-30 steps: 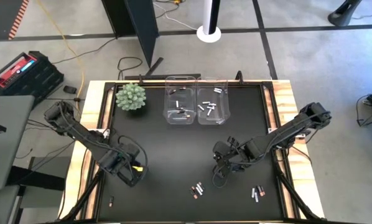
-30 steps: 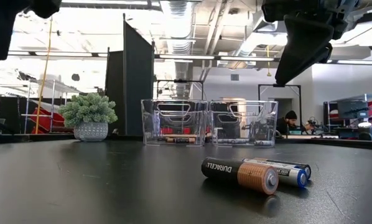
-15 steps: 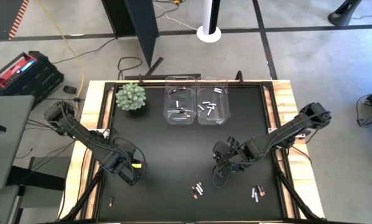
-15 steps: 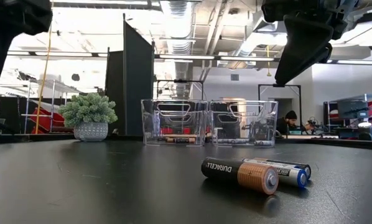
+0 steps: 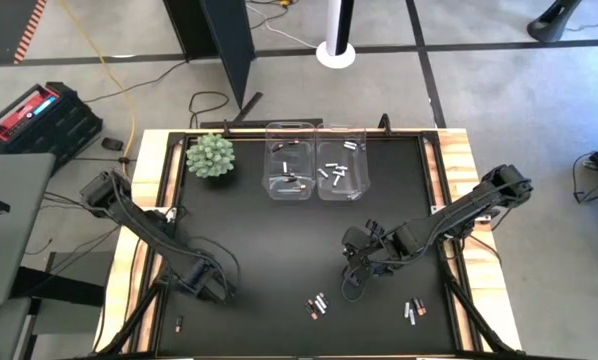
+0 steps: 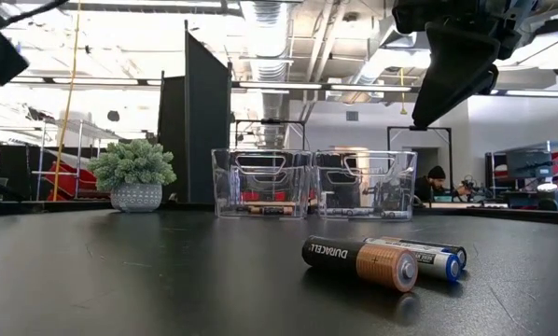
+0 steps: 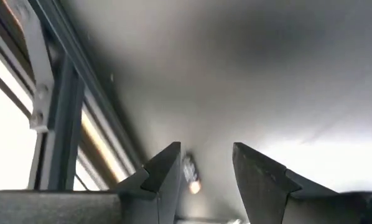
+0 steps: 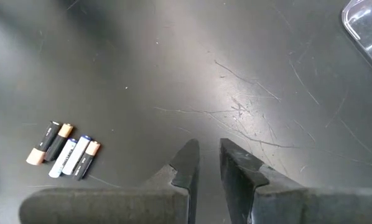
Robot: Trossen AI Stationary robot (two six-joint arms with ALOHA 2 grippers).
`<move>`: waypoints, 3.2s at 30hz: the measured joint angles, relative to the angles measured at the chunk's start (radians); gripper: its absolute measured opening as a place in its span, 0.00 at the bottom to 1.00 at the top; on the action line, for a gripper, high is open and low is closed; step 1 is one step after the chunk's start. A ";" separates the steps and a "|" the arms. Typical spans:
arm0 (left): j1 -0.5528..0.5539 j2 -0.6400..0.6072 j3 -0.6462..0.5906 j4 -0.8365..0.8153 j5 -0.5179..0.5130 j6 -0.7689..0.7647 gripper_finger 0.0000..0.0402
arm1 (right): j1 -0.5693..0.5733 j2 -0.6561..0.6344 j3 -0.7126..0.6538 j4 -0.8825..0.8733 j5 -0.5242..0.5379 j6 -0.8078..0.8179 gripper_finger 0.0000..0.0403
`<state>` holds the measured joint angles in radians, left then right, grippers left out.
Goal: Sort batteries
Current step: Put the large black battery into the left transparent bin
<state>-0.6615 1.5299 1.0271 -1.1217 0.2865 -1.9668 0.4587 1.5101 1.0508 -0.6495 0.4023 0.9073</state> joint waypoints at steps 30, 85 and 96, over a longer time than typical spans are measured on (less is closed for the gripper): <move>-0.076 0.225 -0.098 0.341 0.426 0.174 0.35 | 0.000 0.000 0.000 0.001 0.000 -0.026 0.20; -0.158 0.223 -0.275 0.710 0.403 0.044 0.07 | 0.000 0.000 0.000 0.008 0.000 -0.025 0.20; -0.115 0.222 -0.276 0.707 0.412 0.060 0.08 | -0.001 0.000 0.000 0.008 0.000 -0.026 0.20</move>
<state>-0.7762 1.7519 0.7516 -0.4144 0.6984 -1.9068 0.4580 1.5103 1.0508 -0.6415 0.4026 0.8818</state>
